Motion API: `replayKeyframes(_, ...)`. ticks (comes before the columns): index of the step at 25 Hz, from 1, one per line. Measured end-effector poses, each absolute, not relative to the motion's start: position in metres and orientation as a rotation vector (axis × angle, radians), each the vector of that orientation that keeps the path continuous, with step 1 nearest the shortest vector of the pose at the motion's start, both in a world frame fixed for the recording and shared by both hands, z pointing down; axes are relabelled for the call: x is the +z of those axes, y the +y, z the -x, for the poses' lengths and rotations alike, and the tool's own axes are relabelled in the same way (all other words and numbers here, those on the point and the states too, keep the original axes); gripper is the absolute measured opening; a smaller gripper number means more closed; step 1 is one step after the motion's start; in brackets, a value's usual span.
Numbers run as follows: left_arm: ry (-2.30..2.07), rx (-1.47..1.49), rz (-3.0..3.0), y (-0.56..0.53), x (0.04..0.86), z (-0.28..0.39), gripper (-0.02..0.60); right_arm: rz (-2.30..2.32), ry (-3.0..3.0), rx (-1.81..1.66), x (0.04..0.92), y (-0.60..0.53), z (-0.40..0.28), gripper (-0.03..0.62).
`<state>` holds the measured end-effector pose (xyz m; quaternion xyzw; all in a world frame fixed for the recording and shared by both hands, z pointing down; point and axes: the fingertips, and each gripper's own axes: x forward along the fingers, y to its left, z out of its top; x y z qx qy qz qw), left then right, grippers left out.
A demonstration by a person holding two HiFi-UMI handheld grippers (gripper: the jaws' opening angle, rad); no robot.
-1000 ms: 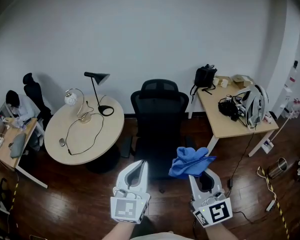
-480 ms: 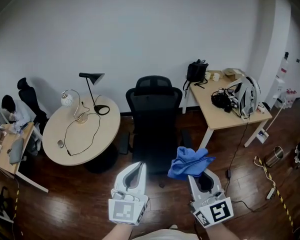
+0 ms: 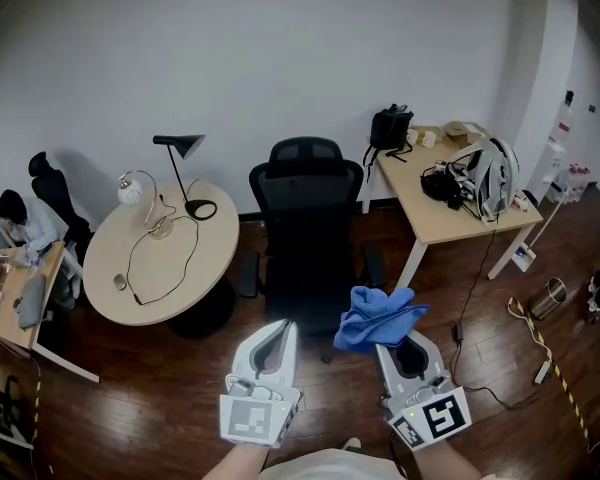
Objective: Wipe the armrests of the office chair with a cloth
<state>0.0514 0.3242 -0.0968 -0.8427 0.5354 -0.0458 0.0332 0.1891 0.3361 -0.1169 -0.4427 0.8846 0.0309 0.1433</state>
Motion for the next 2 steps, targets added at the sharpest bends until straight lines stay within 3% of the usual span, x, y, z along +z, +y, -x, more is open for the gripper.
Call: replayKeyframes(2,1.64,-0.133,2.603,0.3297,-0.0992,-0.0561,0.055,1.28,2.554,0.073,-0.1179,0.3411,-0.1924,0.075)
